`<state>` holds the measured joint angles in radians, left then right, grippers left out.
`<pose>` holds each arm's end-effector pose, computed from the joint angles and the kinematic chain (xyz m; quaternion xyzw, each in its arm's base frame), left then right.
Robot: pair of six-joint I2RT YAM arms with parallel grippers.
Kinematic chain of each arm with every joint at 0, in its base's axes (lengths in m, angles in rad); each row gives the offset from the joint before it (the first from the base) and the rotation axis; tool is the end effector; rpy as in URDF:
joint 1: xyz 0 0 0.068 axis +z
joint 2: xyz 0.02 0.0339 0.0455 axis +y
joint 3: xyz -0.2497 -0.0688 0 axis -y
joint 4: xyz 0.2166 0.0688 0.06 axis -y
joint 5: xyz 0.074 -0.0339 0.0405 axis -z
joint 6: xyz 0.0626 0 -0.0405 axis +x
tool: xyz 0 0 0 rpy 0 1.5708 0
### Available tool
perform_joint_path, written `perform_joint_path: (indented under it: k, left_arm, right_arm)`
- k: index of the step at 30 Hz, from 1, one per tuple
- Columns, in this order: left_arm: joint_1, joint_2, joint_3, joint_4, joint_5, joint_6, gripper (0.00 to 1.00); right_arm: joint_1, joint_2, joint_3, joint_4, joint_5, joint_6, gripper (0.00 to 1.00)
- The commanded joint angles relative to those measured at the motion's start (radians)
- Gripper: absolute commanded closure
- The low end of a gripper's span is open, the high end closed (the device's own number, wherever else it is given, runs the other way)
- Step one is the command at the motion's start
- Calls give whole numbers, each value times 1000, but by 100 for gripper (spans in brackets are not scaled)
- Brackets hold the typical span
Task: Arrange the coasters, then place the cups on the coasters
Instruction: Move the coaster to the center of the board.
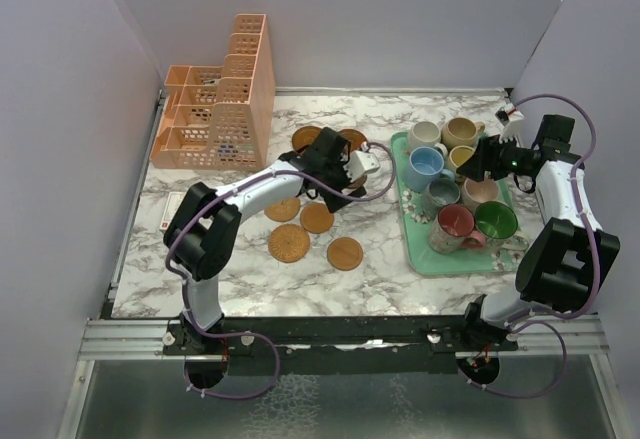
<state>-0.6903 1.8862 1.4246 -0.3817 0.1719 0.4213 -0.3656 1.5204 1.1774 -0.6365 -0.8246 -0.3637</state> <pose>0.3080 -0.2683 0.2068 0.5172 0.7749 -0.1270 0.3405 0.2934 -0.0631 0.2498 -0.1159 0.8766 0.2629 0.3861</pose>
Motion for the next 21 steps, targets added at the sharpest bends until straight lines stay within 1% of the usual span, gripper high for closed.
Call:
perform_joint_path:
  k: [1, 5, 8, 13, 21]
  left_arm:
    - [38, -90, -129, -43, 32, 65, 7]
    - [79, -131, -199, -61, 94, 98, 7]
    - [81, -135, -227, -65, 139, 108, 7]
    - [79, -90, -206, -82, 178, 108, 7]
    - [48, -66, -187, -87, 191, 103, 7]
  right_arm:
    - [7, 16, 40, -6, -25, -8, 34]
    - [8, 33, 44, -9, -12, -10, 34]
    - [11, 36, 45, -10, -7, -11, 34]
    - [11, 35, 45, -9, -5, -12, 34]
    - [11, 36, 45, -12, -7, -13, 34]
